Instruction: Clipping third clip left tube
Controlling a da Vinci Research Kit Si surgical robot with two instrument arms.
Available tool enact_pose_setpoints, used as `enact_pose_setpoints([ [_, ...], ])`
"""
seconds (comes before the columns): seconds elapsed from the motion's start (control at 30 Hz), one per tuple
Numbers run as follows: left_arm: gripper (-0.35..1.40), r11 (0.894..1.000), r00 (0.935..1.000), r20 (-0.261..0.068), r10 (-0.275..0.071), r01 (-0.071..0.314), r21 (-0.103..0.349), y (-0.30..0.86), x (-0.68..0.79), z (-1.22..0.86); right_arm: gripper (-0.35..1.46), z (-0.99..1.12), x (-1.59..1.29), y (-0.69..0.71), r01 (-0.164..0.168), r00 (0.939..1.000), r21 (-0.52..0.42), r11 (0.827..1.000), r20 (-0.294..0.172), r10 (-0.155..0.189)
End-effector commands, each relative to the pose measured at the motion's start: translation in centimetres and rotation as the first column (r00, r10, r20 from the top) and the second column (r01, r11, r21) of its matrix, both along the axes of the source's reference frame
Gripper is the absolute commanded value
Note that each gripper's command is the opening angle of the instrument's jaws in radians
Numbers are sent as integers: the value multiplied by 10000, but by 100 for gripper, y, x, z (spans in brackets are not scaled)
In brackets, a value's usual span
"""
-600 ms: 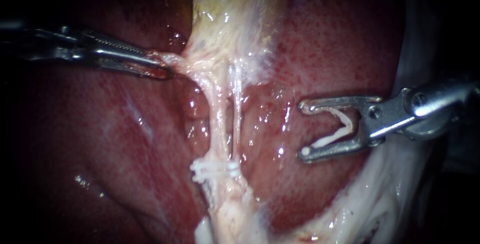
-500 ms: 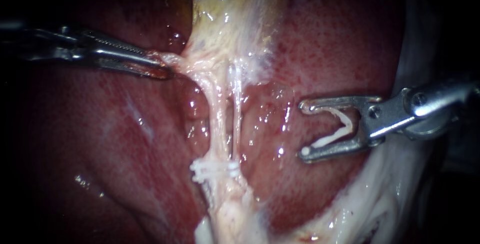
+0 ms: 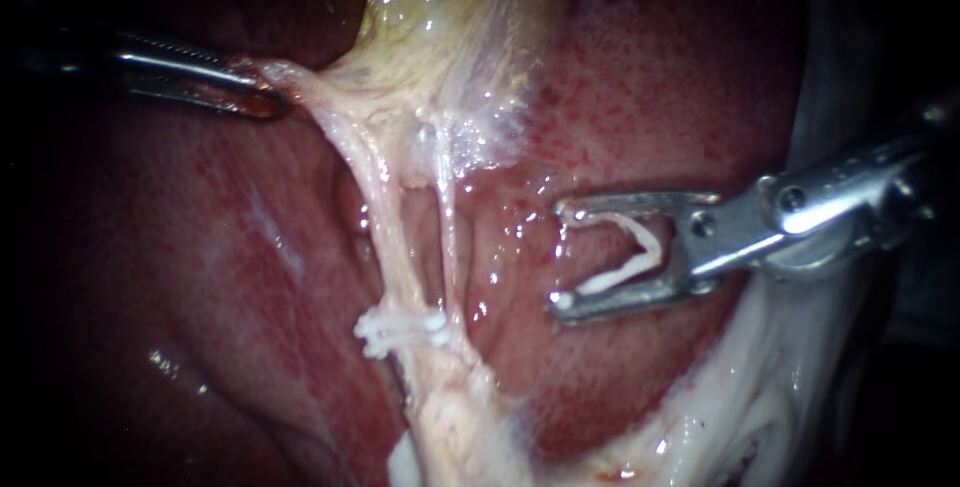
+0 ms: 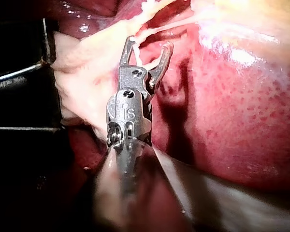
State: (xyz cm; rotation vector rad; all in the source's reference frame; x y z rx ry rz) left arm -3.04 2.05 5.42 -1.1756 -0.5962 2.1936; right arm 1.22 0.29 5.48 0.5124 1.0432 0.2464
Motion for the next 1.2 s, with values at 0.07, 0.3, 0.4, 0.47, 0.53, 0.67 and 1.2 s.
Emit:
enact_pose_setpoints([
  [0.07, -35, 10000, 10000, 0, -2, 2, -8, 0, 0, 1, 50, 5, 15, -5, -193, 9998, 474, 9987, -87, 197],
  [0.3, -35, 10000, 10000, 1, 1, -1, -8, -1, 0, 1, 50, 31, 58, -11, -602, 9981, 1566, 9858, -47, 617],
  [0.4, -35, 10000, 10000, 2, 3, -3, -8, -1, 1, 1, 50, 45, 69, -8, -829, 9962, 1917, 9779, -118, 868],
  [0.47, -35, 10000, 10000, 2, 3, -3, -9, -1, 1, 1, 50, 53, 73, -5, -908, 9953, 2150, 9724, -133, 959],
  [0.53, -35, 10000, 10000, 2, 3, -3, -9, -1, 1, 1, 50, 61, 76, -2, -952, 9946, 2321, 9680, -172, 1020],
  [0.67, -35, 10000, 10000, 0, 2, -2, -13, -1, 1, 2, 50, 71, 78, 3, -989, 9937, 2728, 9570, -231, 1093],
  [1.2, -35, 10000, 10000, -7, -4, 4, -22, -2, 0, 3, 50, 79, 102, 11, -716, 9880, 3912, 9175, -983, 1191],
])
